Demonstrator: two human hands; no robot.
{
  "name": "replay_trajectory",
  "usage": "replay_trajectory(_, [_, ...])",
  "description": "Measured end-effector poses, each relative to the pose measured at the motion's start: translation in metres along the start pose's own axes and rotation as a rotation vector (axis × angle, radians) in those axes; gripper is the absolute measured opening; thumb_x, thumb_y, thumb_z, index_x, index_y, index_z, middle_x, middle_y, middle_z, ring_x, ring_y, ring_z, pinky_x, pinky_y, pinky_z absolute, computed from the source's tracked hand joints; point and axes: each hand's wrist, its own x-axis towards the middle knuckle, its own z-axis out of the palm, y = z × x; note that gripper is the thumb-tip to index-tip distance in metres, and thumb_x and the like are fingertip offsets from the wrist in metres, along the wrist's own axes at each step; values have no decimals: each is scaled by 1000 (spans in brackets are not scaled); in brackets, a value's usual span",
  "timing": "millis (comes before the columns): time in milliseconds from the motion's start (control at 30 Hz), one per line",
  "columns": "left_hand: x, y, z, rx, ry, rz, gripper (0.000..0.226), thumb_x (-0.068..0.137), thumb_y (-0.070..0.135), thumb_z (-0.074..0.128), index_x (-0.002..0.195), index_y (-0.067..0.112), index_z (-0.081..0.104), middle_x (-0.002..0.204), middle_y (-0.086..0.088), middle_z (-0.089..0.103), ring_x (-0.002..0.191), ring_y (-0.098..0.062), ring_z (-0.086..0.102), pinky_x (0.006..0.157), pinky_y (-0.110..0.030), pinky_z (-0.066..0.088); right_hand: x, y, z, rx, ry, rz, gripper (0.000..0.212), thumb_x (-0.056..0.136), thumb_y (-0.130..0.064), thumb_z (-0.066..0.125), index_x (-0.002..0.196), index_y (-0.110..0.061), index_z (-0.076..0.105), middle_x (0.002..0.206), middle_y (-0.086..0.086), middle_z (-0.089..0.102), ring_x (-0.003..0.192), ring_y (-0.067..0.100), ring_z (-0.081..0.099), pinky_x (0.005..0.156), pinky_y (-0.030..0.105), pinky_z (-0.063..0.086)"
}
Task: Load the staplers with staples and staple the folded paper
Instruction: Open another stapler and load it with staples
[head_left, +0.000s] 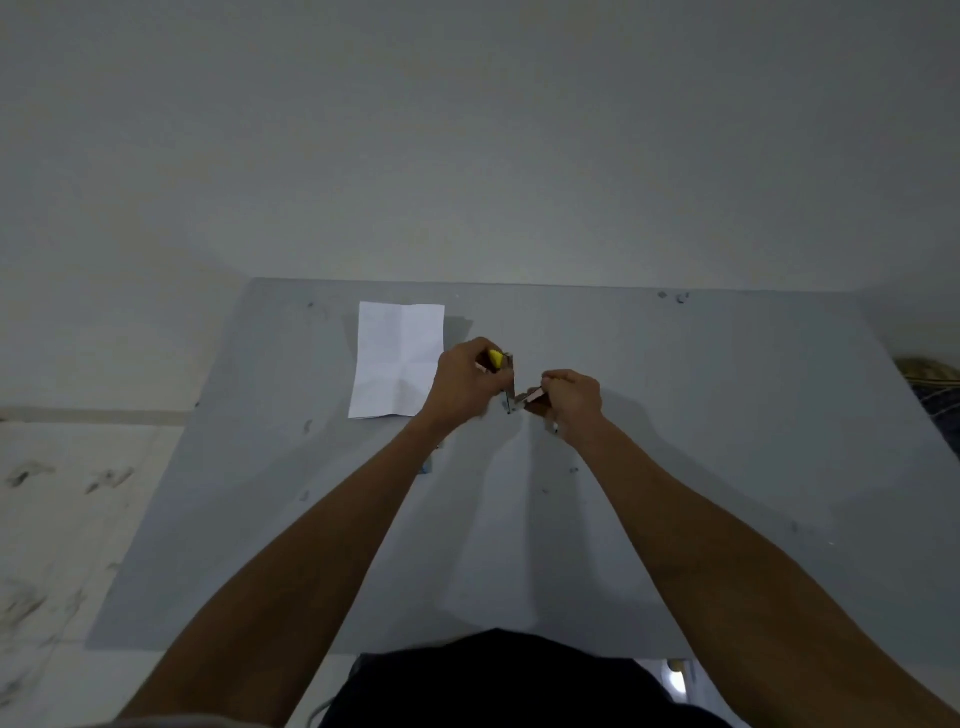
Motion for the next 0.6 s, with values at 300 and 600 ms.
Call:
replay_trajectory(300, [-3,-14,-9,-594,120,-305,12,83,0,67,92,8,64,93,-21,67,87,-33,66,84,-43,56,4,-8,-11,11,-74,252,8,86,5,51,79,6,54,73,21,60,50,29,62,46,34,55])
replay_trajectory(600, [-1,-22,-15,-541,-5,-369,23,87,5,65,108,-4,60,91,-16,69,83,-25,68,70,-25,60,-21,-46,9,-483,-385,-405,19,86,-7,58,98,-13,72,89,10,73,74,16,66,67,28,55])
